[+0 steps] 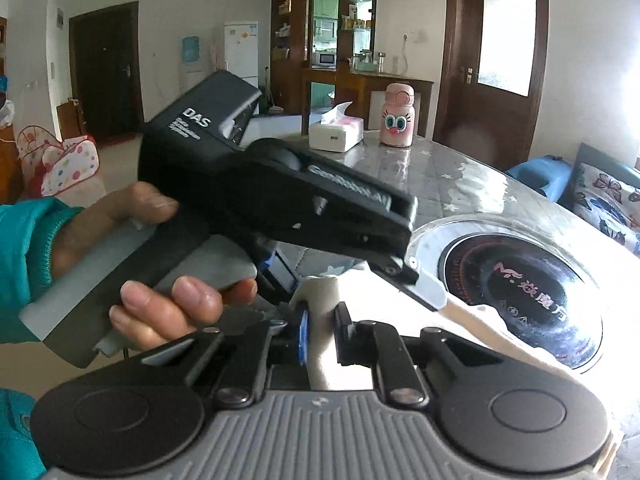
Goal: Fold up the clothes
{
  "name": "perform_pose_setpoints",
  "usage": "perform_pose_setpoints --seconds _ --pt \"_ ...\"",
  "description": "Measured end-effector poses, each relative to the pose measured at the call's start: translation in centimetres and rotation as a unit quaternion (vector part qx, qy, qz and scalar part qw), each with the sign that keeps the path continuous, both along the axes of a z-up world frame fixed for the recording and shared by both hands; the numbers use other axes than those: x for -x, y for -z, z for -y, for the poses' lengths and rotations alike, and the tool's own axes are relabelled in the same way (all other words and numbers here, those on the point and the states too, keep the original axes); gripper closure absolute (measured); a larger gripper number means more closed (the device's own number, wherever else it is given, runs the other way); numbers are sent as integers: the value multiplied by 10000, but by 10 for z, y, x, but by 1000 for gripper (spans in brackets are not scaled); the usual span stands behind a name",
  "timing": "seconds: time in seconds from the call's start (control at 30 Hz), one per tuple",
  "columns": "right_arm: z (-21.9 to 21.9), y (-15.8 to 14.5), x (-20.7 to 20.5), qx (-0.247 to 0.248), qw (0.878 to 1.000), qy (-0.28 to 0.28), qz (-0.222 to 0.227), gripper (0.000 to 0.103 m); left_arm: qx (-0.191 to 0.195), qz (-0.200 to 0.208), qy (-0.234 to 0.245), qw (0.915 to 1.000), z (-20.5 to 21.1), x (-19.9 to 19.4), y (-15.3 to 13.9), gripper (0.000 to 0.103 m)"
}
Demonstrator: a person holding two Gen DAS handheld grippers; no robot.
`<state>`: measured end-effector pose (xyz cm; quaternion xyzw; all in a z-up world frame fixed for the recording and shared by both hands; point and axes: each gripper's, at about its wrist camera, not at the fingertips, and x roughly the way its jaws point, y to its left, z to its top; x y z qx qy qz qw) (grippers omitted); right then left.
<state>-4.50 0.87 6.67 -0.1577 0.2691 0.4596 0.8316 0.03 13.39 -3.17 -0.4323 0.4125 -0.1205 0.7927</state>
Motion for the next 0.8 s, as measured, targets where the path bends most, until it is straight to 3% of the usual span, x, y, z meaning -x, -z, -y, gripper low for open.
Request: perform_pose_setpoints --seconds 0.1,0.2,0.37,0.47,0.67,0.8 --pt "1 4 1 46 10000 -28 -11 90 108 -121 -86 9998 -3 -1 7 65" --pt "6 4 1 40 10000 -32 -38 76 24 -125 -90 9999 -4 -1 10 78" --pt "37 1 2 -100 9993 361 -80 65 -162 -46 -20 9999 0 1 8 79" --pt "72 3 -9 -91 9941 1069 -143 61 -337 8 32 9994 4 1 5 79" --pt "147 19 -48 -158 9614 2719 -392 61 -832 138 174 9963 14 -1 -4 79" --pt "175 29 -67 -396 9424 3271 -581 61 -1081 184 245 9937 19 -3 -7 79"
